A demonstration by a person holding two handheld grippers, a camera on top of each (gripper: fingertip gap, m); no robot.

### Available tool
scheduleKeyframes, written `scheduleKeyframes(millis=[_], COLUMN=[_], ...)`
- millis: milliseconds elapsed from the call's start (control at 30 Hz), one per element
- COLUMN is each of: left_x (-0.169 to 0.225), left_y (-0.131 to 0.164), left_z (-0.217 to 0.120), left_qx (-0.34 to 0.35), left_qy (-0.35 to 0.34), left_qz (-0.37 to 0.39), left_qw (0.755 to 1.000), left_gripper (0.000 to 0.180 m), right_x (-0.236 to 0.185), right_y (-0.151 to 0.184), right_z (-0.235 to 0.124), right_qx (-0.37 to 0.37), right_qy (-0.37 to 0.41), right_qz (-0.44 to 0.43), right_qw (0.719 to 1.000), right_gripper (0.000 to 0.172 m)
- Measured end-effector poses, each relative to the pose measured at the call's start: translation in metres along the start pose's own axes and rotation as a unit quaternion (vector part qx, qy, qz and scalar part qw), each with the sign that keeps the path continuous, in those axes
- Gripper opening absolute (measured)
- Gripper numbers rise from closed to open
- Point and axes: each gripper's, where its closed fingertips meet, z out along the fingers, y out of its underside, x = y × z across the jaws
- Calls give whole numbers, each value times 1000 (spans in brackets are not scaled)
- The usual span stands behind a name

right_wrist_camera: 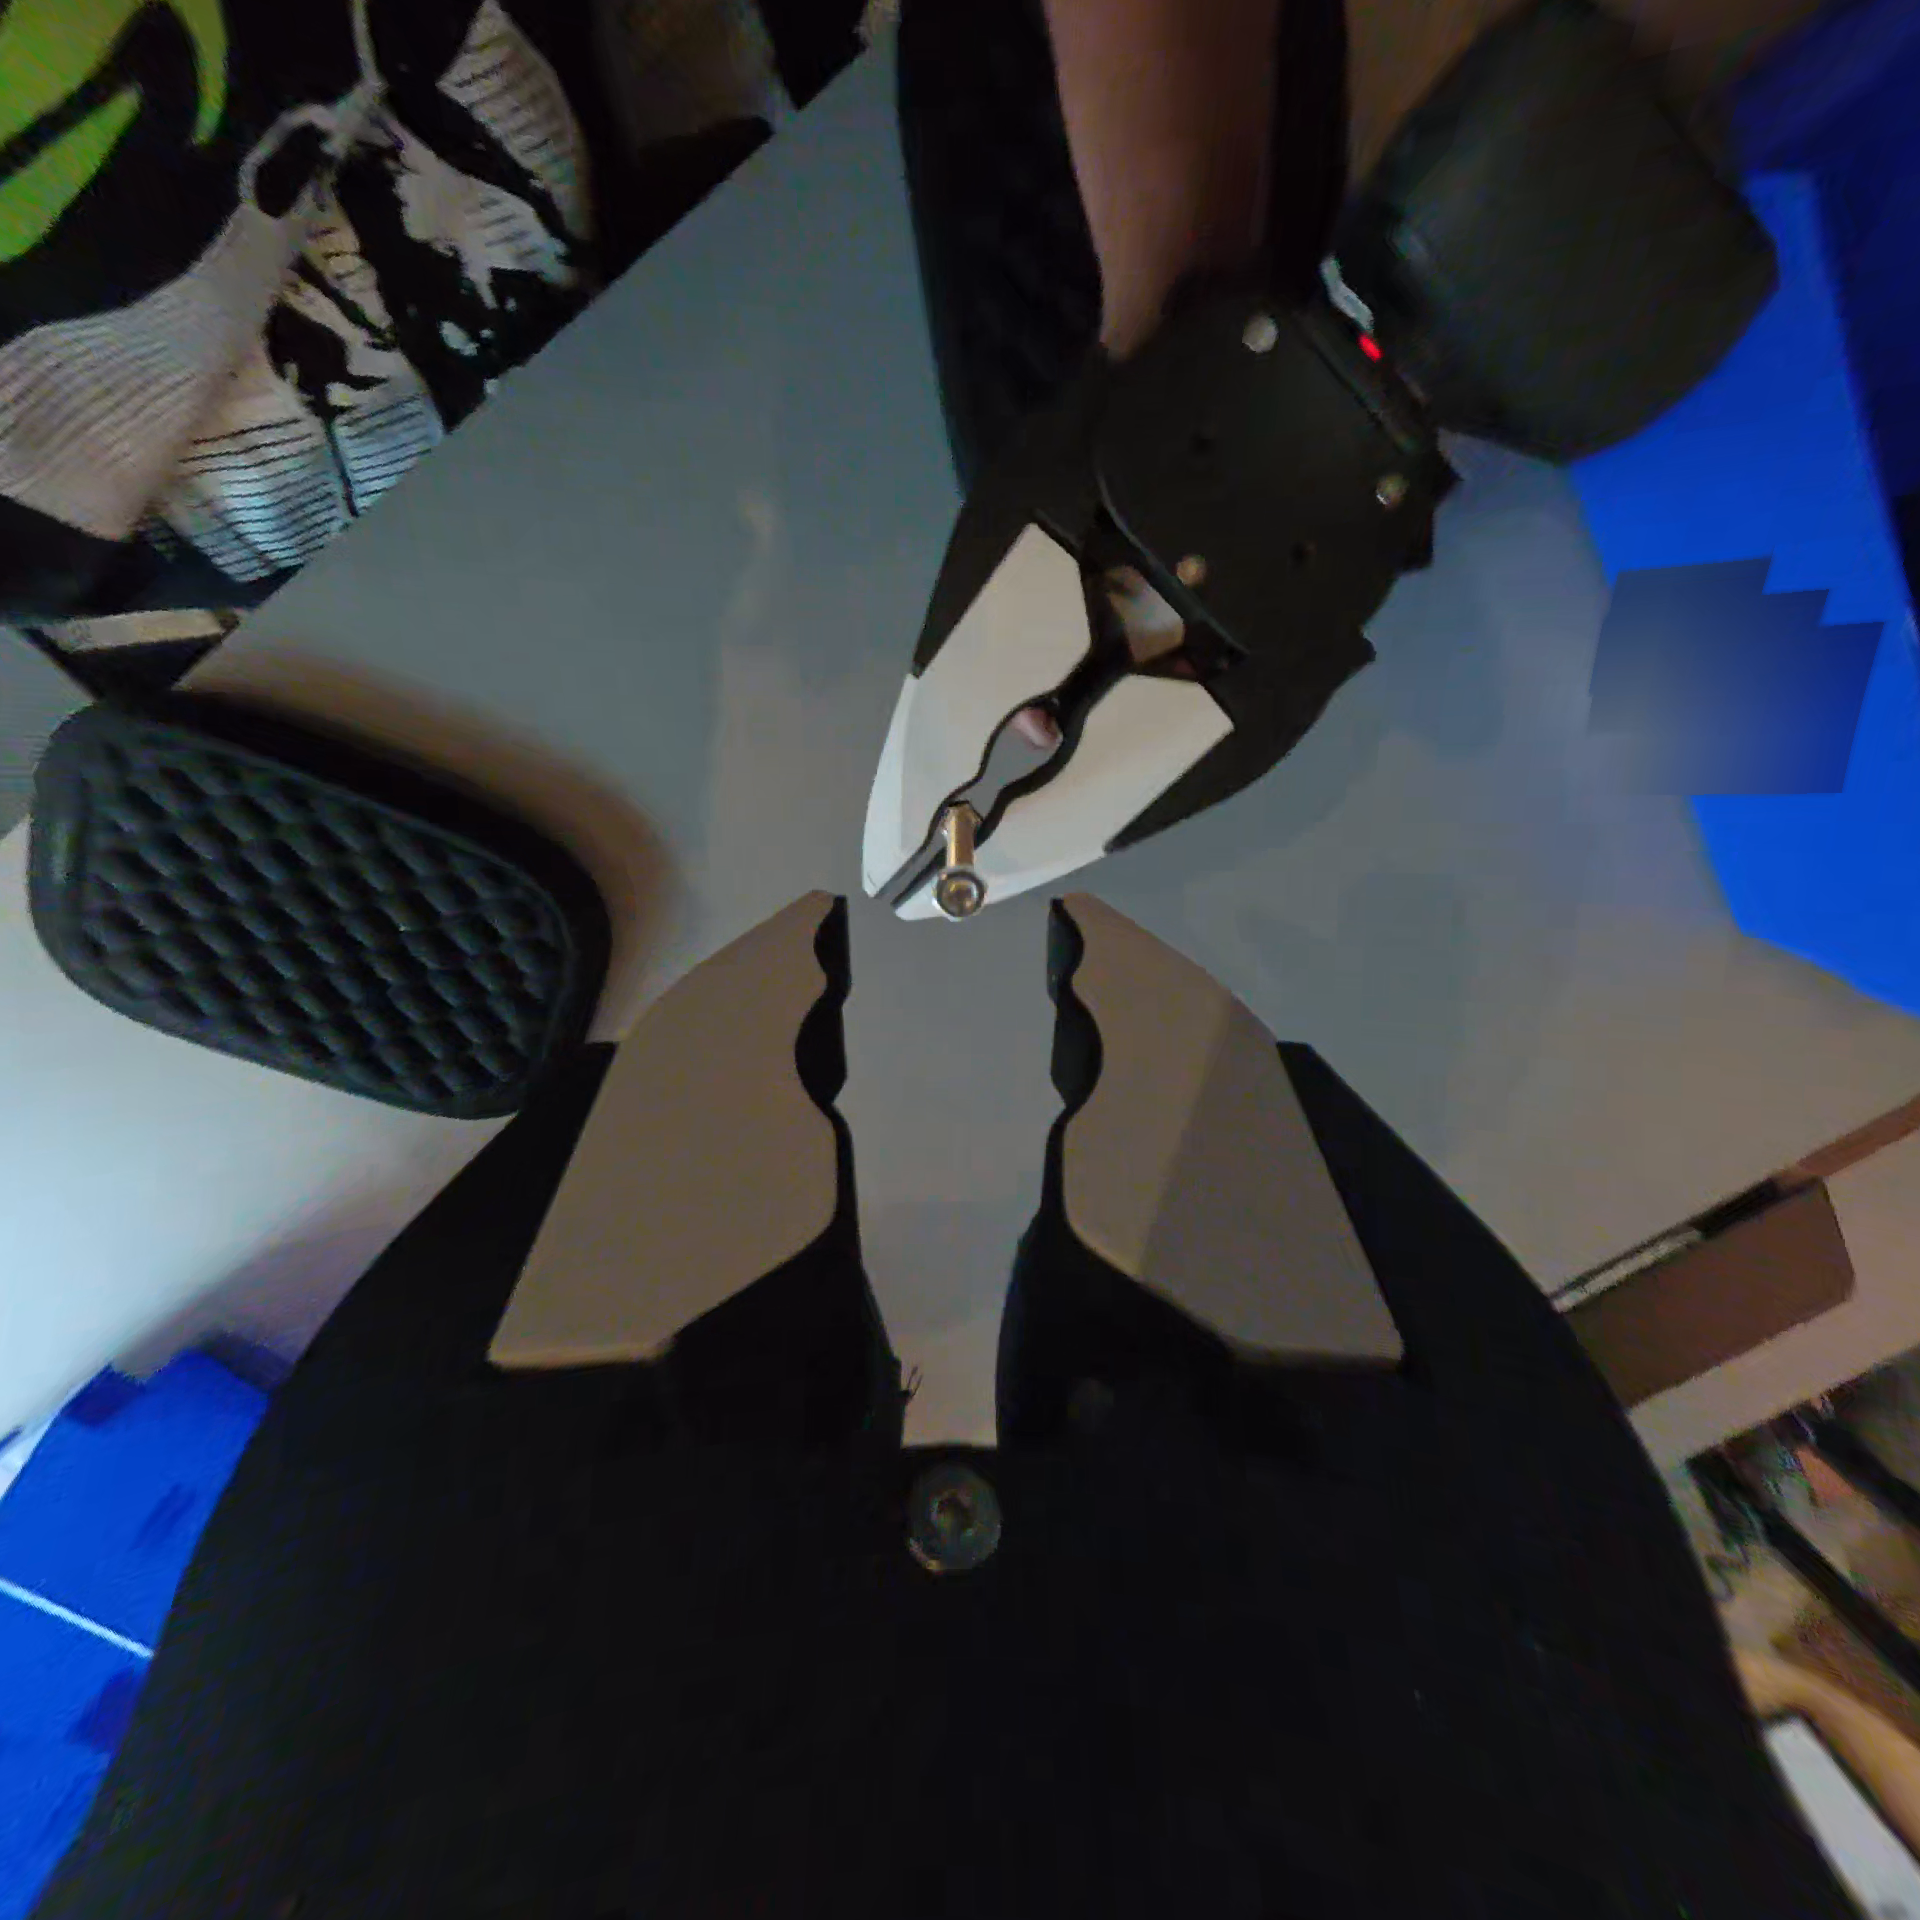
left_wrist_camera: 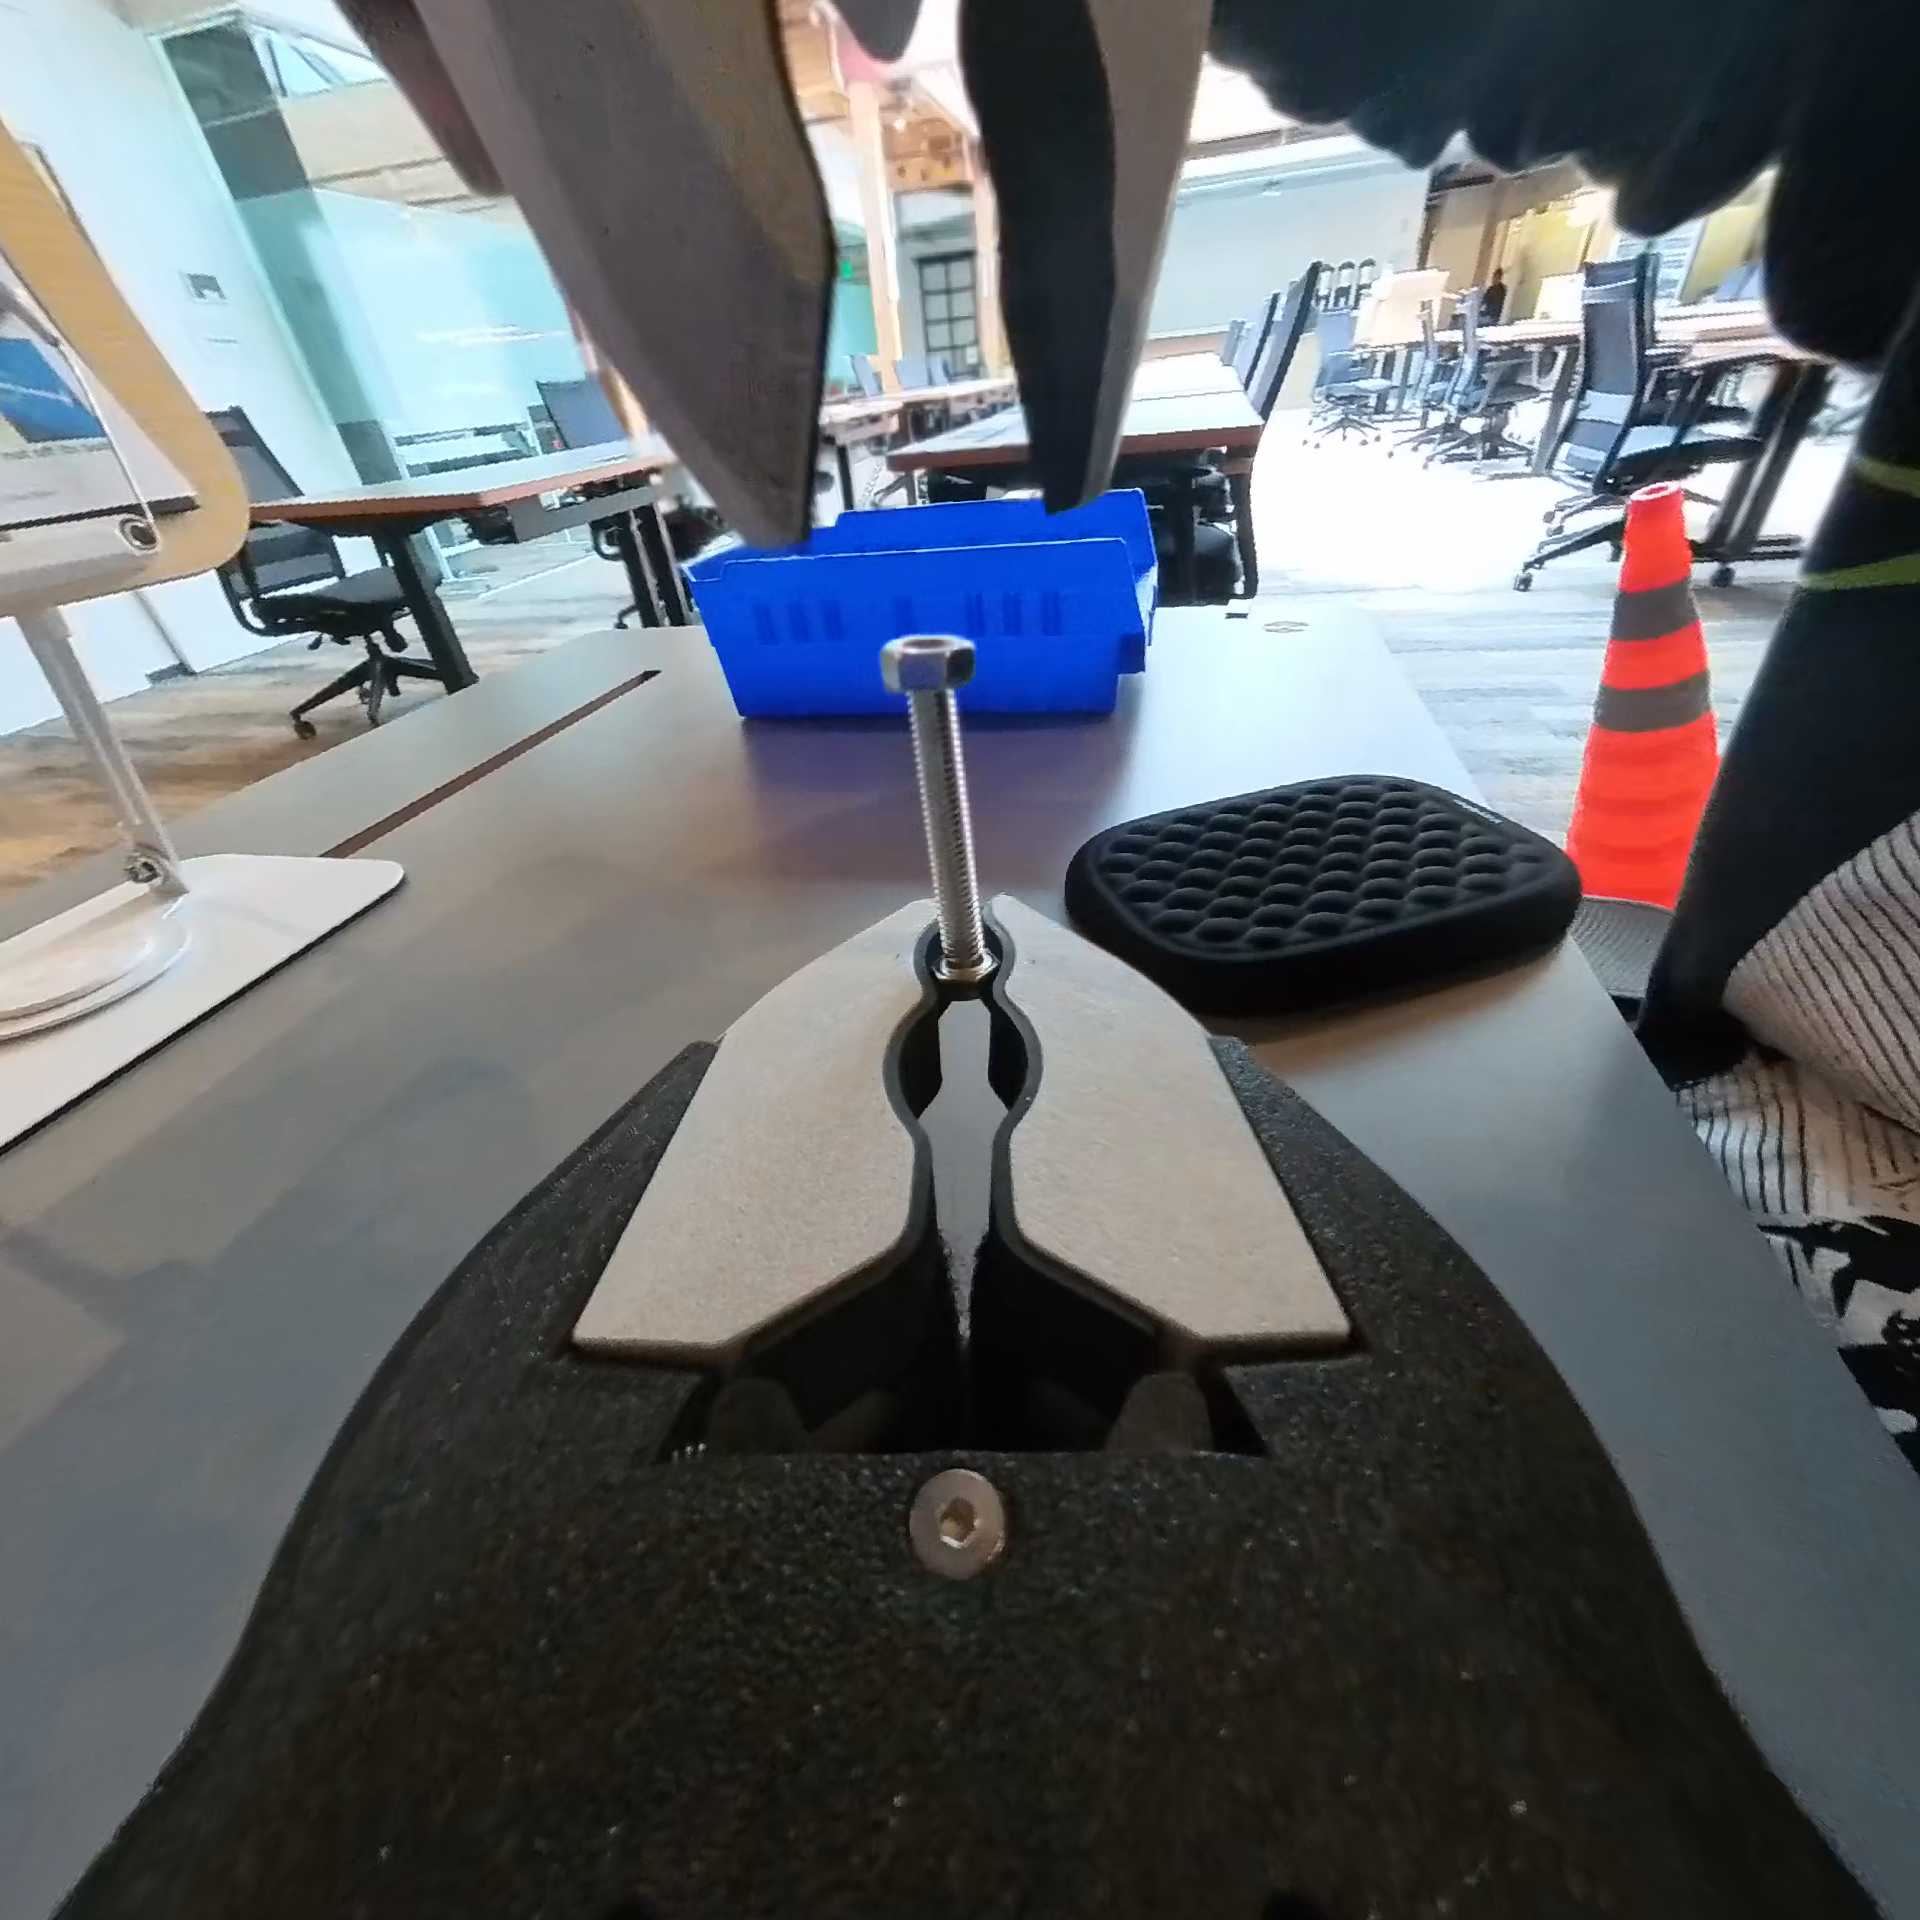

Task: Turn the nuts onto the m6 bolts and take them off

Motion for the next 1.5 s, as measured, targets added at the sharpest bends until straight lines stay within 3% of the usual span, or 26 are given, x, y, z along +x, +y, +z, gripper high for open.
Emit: scheduleKeyframes(millis=[167, 567, 967, 1133, 1267, 1400, 1500], left_x=[3, 1, -4, -6, -8, -12, -13], left_y=[1, 1, 2, -1, -4, -6, -8], left_z=[1, 0, 1, -2, -3, -5, -6], left_qx=[2, 2, -6, 9, 20, 31, 39], left_qy=[11, 9, -19, -22, -30, -39, -40], left_qz=[3, -3, 5, -2, -3, -8, -8], left_qw=[1000, 1000, 1000, 1000, 999, 999, 998], left_gripper=[3, 3, 3, 3, 3, 3, 3], right_x=[-1, 2, 3, 5, 11, 12, 3], right_y=[8, 3, 9, 11, 10, 15, 10], right_z=[13, 16, 16, 7, -3, -5, -4], right_qx=[-44, -38, -62, -19, 146, 370, 497], right_qy=[-34, -17, 16, 82, 191, 307, 339], right_qz=[-46, -68, 158, 217, 307, 353, 345], right_qw=[997, 997, 985, 973, 921, 803, 721], right_gripper=[29, 11, 11, 39, 64, 73, 63])
